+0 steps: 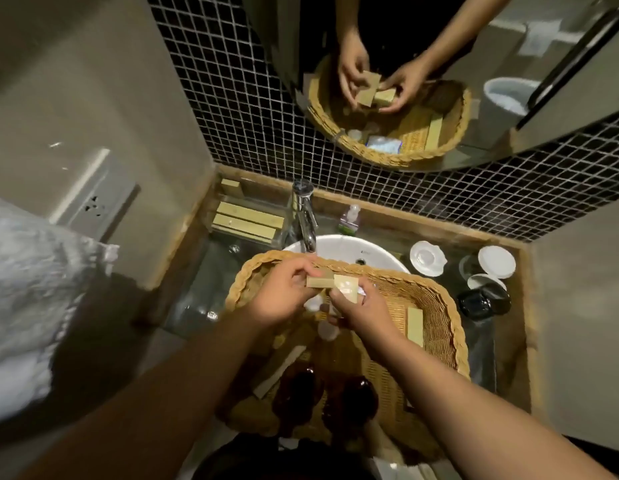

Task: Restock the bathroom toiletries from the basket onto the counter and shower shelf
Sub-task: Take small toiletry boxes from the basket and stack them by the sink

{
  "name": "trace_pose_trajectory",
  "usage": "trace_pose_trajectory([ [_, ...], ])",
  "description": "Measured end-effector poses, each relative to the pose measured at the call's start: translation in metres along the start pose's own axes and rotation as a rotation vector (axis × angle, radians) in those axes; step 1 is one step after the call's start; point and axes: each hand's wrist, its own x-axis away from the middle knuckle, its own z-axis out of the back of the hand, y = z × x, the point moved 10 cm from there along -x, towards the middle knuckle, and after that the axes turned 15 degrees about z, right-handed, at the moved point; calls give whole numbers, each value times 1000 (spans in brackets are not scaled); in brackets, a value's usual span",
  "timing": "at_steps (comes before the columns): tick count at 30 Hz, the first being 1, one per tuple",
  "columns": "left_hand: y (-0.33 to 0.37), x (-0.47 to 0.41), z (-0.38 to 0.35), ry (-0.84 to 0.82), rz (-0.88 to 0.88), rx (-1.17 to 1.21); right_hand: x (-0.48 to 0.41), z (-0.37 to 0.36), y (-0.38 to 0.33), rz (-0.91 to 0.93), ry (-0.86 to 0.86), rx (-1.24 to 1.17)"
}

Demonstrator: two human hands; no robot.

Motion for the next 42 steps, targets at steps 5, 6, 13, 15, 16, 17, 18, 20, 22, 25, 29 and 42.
trace_pose_trajectory([
  [5,9,13,48,183,-76,-6,-4,-49,-15,-110,-29,-310],
  [6,12,15,56,222,-99,-52,-6,-54,-18,-125,-34,-341],
  [13,13,18,77,201,-133,-200,-32,-69,-32,57,-113,28],
  [15,1,8,86,170,3,-84,-38,-69,-34,101,-120,152],
  [16,-5,4,90,165,54,-30,-41,-72,-35,111,-131,171],
  [17,-9,1,93,150,86,15,-44,-75,-35,119,-144,167],
  [18,-10,-2,95,145,85,11,-46,-80,-37,133,-164,175],
  [20,-5,-7,100,170,19,-248,-54,-90,-45,209,-209,292],
  [22,1,-12,98,157,-50,-577,-66,-101,-55,305,-249,425],
  [25,10,-21,110,209,-98,-784,-81,-119,-65,348,-284,419],
  [29,0,-44,142,248,100,-463,-104,-126,-75,397,-155,360],
  [42,17,-138,212,307,71,-582,-187,-189,-110,537,-107,546],
])
